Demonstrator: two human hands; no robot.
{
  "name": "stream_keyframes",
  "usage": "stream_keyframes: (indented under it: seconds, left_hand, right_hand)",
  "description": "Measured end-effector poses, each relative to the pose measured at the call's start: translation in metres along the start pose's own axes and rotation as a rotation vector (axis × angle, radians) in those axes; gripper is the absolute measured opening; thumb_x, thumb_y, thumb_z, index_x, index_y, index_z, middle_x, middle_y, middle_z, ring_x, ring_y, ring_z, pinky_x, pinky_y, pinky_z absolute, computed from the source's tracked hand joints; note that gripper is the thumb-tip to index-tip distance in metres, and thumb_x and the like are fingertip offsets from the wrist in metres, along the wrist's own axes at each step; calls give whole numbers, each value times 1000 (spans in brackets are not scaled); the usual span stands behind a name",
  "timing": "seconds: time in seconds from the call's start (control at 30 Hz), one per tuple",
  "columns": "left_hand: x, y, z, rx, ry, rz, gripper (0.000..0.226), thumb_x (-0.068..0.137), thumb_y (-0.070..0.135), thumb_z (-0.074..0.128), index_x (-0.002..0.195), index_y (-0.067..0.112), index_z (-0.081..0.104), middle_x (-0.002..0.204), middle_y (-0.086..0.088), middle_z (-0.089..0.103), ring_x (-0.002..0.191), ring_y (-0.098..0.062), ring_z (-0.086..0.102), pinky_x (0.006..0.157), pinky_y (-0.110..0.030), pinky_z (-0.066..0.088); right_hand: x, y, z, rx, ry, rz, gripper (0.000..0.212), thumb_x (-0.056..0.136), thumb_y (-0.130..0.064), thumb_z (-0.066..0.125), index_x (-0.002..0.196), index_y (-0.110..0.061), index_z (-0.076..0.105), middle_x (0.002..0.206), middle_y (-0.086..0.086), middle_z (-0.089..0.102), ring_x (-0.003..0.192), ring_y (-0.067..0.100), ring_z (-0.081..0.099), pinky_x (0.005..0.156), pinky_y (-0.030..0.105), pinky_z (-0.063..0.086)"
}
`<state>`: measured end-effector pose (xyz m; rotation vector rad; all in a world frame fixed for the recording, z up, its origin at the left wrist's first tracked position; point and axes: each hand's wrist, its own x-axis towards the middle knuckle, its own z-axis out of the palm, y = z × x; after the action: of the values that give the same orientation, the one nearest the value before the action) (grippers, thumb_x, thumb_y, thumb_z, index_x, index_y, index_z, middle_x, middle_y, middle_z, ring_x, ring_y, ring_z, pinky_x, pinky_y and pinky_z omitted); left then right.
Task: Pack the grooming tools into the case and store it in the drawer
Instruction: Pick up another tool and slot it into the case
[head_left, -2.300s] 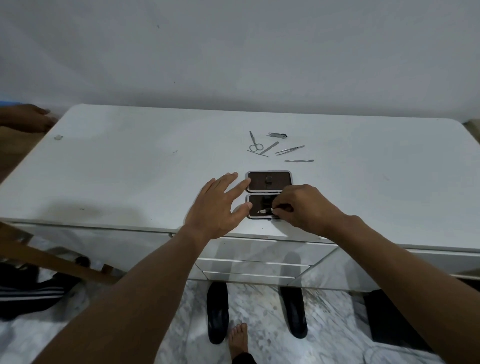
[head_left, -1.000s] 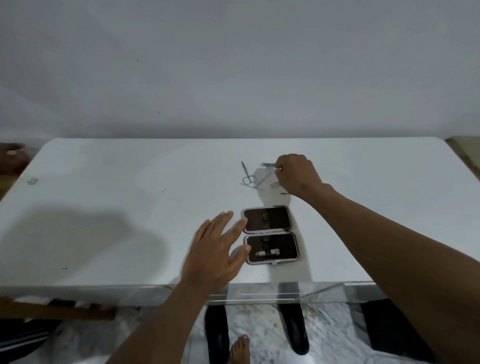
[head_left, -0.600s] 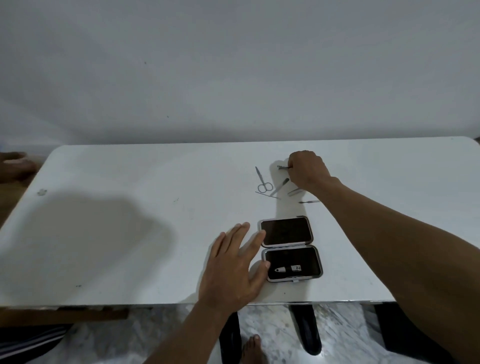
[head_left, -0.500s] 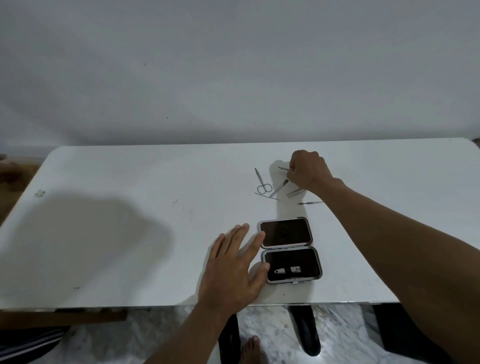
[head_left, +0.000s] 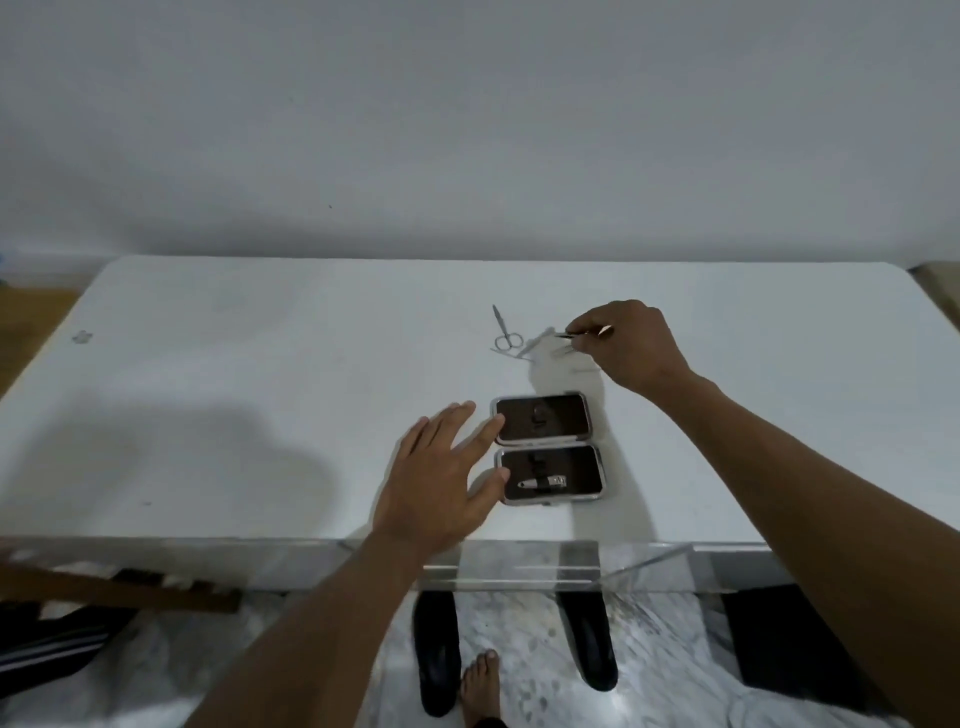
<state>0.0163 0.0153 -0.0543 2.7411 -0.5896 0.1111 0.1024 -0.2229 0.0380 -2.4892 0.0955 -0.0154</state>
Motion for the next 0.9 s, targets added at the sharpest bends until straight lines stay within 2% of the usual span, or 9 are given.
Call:
stream_keyframes:
  seconds: [0.1,0.2,0.33,0.43,0.53,0.67,0.9]
  left_hand:
    - [-1,-3,4,5,20,7,56,92,55,36,144,35,36,151,-1,37,140,-17,29,115,-40,21]
    - [-1,-6,6,16,11,16,57,93,57,34,145,36,33,153,1,34,141,-16,25,116,-38,18]
    - [-1,-7,7,13,20,17,56,93,58,35,145,37,32,153,2,33,141,-16,25,116,-37,16]
    - [-1,-8,8,4,31,18,55,93,58,37,145,38,33,153,2,33,141,-15,24,115,-36,15]
    - [-2,-8,9,3,41,17,54,94,57,38,144,38,33,153,2,34,141,-14,25,115,-35,15]
    - [-2,-8,9,4,52,19,55,94,58,37,144,38,34,152,2,35,141,-15,26,115,-36,16]
    - [-2,-8,10,9,50,17,55,94,58,36,145,38,32,153,2,34,141,-14,25,115,-34,15]
  right_hand:
    - [-32,7,1,24,-17,-6,16,82,-17,71,98,-18,77,98,-5,74,66,1,57,73,17,41]
    - [-62,12,4,20,-56,-10,16,81,-19,73,96,-20,77,90,-9,69,64,-6,51,74,17,39]
    - [-87,16,9,-1,-104,-24,14,81,-16,73,95,-19,76,87,-7,66,64,-1,53,64,7,37]
    - [-97,19,13,-54,-119,-47,13,82,-16,72,94,-18,75,86,-6,64,67,7,54,67,19,39]
    - [-102,23,17,-142,-133,-79,14,83,-17,70,96,-18,74,88,-1,62,81,19,59,75,27,42]
    - [-103,21,22,-257,-158,-145,20,87,-14,64,106,-14,73,99,11,66,93,28,62,79,31,44]
    - [-99,13,23,-256,-145,-184,14,85,-14,66,97,-13,73,97,9,72,90,28,64,77,32,47]
